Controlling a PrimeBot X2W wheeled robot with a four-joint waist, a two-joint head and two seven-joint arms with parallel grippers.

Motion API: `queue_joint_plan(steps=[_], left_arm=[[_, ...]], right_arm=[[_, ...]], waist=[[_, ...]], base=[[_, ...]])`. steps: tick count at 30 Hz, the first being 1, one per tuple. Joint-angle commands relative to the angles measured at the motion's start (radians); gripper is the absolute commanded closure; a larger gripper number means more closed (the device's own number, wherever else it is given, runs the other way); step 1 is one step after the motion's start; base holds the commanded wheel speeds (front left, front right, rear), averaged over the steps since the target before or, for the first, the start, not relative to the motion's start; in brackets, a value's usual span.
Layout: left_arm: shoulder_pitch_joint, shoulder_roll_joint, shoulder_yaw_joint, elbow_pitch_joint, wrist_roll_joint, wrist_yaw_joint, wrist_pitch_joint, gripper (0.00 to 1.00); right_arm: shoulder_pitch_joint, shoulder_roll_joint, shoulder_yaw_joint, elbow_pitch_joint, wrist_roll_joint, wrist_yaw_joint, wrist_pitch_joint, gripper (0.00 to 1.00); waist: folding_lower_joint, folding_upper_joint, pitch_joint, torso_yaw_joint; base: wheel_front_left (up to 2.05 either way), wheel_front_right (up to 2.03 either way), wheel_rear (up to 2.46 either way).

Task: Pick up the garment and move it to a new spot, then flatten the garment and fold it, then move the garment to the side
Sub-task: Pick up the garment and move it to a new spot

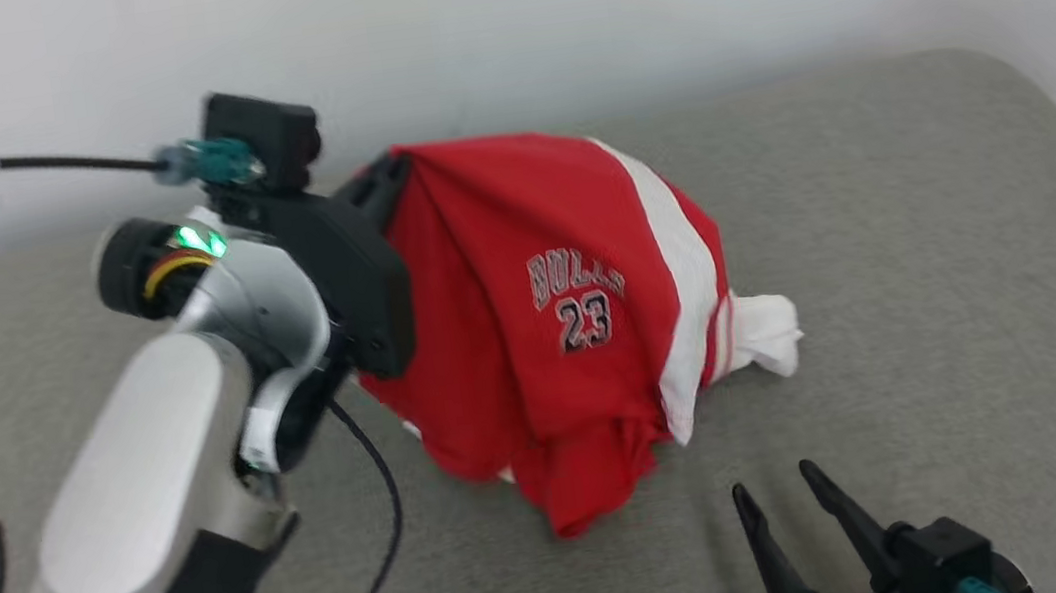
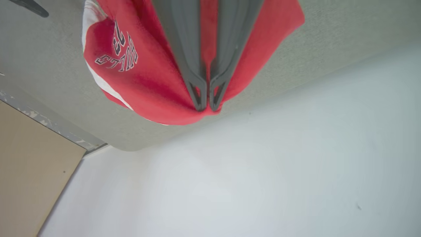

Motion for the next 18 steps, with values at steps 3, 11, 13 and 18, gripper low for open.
queue_joint_plan(steps=[3,11,13,18], left_arm=[[-0.035,0.045,0.044,-0.029,-0.007,-0.013,-0.033,1.00],[-0.086,0.159,0.136,0.000,0.025,-0.003,-0.127,1.00],[-0.103,0.188,0.158,0.007,0.050,-0.006,-0.188,1.00],[-0.104,0.243,0.201,0.068,0.085,0.001,-0.307,1.00]], right_arm=[[0.014,0.001,0.028,-0.003,0.011,-0.002,-0.002,0.00],[-0.010,0.001,0.089,-0.014,0.012,-0.002,0.005,0.00],[-0.026,0.001,0.106,-0.018,0.002,-0.002,0.013,0.00],[-0.066,0.000,0.141,-0.059,-0.039,-0.002,0.045,0.00]], waist=[[0.0000,-0.0001,-0.030,0.184],[0.0000,-0.0001,0.003,0.344],[0.0000,-0.0001,0.033,0.367],[0.0000,-0.0001,0.146,0.399]], base=[[0.00,0.00,0.00],[0.00,0.00,0.00],[0.00,0.00,0.00],[0.00,0.00,0.00]])
